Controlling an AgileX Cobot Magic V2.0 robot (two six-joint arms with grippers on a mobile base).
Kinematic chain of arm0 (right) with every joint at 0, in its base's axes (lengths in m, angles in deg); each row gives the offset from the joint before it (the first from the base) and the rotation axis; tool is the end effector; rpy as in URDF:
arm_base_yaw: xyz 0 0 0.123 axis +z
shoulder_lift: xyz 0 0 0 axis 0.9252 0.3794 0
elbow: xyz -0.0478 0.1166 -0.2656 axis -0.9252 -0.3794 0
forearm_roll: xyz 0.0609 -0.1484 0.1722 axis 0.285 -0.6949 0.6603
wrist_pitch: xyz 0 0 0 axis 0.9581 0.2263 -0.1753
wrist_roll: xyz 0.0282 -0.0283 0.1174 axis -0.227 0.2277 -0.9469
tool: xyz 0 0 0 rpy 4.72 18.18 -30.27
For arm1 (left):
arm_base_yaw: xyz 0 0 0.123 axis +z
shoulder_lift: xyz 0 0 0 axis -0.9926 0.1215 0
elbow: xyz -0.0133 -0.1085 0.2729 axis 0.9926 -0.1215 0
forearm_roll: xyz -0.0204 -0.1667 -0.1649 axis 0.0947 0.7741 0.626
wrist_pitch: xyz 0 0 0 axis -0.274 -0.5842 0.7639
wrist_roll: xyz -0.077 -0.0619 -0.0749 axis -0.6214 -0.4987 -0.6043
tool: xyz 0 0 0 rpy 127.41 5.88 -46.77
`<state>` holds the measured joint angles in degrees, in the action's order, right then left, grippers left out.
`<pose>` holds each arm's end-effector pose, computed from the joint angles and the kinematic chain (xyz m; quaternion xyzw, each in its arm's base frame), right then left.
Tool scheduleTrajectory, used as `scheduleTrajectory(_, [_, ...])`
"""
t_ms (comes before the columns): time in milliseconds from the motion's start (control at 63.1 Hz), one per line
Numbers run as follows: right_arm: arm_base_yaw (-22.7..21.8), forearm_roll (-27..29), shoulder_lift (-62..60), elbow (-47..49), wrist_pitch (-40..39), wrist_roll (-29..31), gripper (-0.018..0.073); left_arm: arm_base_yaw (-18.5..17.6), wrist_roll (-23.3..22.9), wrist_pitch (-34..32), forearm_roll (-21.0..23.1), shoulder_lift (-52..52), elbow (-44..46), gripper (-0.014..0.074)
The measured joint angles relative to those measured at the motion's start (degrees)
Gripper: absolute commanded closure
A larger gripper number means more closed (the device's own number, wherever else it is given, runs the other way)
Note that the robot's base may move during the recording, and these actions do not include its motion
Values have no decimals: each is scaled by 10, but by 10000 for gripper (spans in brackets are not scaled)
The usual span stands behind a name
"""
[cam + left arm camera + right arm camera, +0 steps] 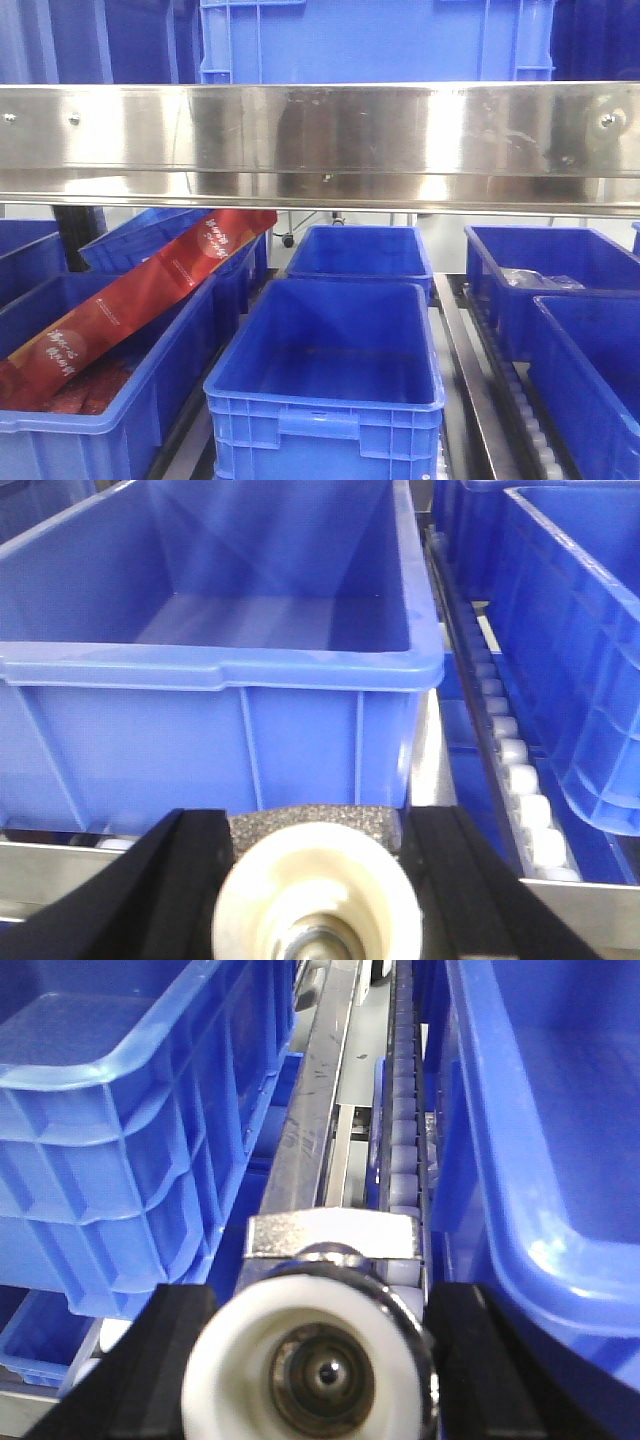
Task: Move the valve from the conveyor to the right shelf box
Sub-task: 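Lower both valves into the blue bins and open both grippers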
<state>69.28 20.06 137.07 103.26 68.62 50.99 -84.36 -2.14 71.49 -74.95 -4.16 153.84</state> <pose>0.2484 0.0154 0.3972 -0.0188 0.8609 0.0424 0.5067 0.2048 -0.0092 0.4346 0.0501 0.8180 -0.0005 0.5730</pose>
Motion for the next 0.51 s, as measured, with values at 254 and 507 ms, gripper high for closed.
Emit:
scheduleTrajectory(254, [0,0,0,0,0,0,726,0,0,0,0,0,0,707])
scheduleTrajectory(507, [0,0,0,0,-4,0,726,0,0,0,0,0,0,707])
